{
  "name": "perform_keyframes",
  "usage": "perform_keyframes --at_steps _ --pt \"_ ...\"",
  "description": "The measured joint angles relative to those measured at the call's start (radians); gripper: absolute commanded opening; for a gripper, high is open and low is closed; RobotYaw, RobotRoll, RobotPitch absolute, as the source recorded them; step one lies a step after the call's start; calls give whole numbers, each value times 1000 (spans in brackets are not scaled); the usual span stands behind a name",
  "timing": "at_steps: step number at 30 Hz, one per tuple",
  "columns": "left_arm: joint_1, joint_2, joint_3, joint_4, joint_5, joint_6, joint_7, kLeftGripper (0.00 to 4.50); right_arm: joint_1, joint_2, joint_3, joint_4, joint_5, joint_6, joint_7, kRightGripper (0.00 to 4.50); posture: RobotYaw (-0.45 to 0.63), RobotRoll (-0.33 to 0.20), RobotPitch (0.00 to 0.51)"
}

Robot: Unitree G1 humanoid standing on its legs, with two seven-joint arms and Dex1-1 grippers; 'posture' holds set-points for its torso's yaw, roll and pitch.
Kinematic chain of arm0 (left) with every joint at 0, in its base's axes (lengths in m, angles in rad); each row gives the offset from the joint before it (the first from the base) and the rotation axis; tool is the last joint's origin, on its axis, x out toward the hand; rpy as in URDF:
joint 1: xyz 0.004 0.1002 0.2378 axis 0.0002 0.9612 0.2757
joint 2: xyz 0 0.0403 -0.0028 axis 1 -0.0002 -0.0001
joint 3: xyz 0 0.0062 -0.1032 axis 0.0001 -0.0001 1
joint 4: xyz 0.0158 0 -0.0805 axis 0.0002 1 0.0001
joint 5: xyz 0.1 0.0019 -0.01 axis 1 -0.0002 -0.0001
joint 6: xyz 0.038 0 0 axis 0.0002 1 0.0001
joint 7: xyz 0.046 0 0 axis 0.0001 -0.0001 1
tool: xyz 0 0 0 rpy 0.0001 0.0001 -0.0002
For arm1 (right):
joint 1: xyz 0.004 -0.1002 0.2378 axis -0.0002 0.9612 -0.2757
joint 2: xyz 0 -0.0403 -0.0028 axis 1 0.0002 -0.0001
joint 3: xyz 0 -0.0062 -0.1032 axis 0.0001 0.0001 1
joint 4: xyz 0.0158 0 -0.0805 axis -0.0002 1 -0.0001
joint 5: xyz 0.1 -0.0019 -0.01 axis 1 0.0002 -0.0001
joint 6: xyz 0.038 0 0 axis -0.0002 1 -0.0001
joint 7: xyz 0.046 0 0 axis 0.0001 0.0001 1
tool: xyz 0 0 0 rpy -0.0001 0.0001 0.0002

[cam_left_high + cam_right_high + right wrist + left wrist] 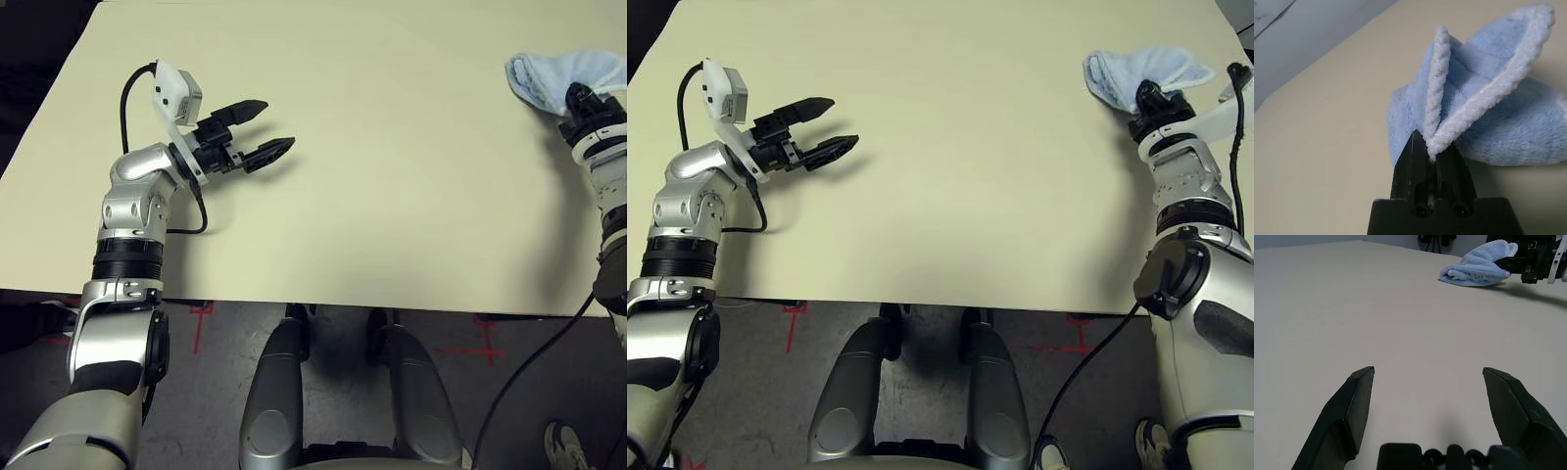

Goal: Fold the towel and set it aside.

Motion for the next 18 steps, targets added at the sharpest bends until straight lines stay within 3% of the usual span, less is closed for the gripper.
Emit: perform_keyframes --at_steps 18 --pt "-46 -16 -14 75 13 -54 -34 4500 30 -2 -108 -48 164 288 50 11 39 0 320"
